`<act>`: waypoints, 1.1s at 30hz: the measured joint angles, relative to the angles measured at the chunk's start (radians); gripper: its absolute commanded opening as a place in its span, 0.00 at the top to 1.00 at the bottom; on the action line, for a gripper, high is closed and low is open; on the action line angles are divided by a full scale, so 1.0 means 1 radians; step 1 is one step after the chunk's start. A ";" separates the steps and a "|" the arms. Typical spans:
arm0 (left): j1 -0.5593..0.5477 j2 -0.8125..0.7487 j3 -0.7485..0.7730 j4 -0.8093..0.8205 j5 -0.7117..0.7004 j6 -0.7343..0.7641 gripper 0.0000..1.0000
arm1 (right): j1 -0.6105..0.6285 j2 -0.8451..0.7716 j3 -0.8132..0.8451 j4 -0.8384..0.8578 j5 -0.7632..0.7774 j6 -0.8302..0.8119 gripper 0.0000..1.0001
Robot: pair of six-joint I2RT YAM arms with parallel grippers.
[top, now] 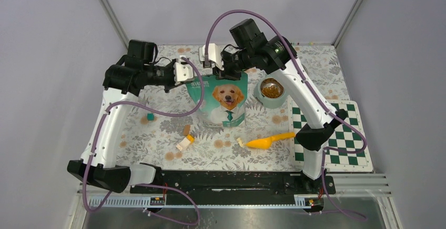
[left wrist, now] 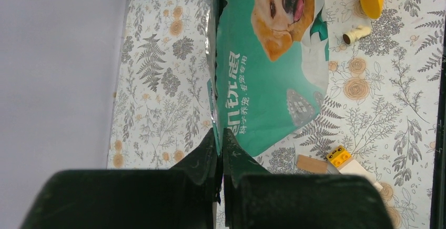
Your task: Serve the pet food
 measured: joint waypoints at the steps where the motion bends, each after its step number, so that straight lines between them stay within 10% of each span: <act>1: 0.000 -0.011 -0.013 0.011 0.000 -0.007 1.00 | 0.002 0.002 0.000 0.007 -0.007 0.003 0.77; 9: 0.000 -0.062 -0.095 0.115 0.010 -0.066 1.00 | 0.008 0.026 -0.008 0.058 -0.065 0.023 1.00; 15: 0.004 -0.090 -0.137 0.171 0.011 -0.101 1.00 | 0.008 0.027 -0.011 0.063 -0.069 0.034 0.99; 22: 0.009 -0.099 -0.157 0.205 0.026 -0.128 1.00 | 0.010 0.027 -0.030 0.106 -0.098 0.062 0.76; 28: 0.028 -0.116 -0.190 0.245 0.053 -0.164 1.00 | 0.013 0.027 -0.119 0.224 -0.150 0.107 1.00; 33: 0.051 -0.119 -0.208 0.269 0.079 -0.189 1.00 | 0.013 0.026 -0.139 0.261 -0.154 0.128 1.00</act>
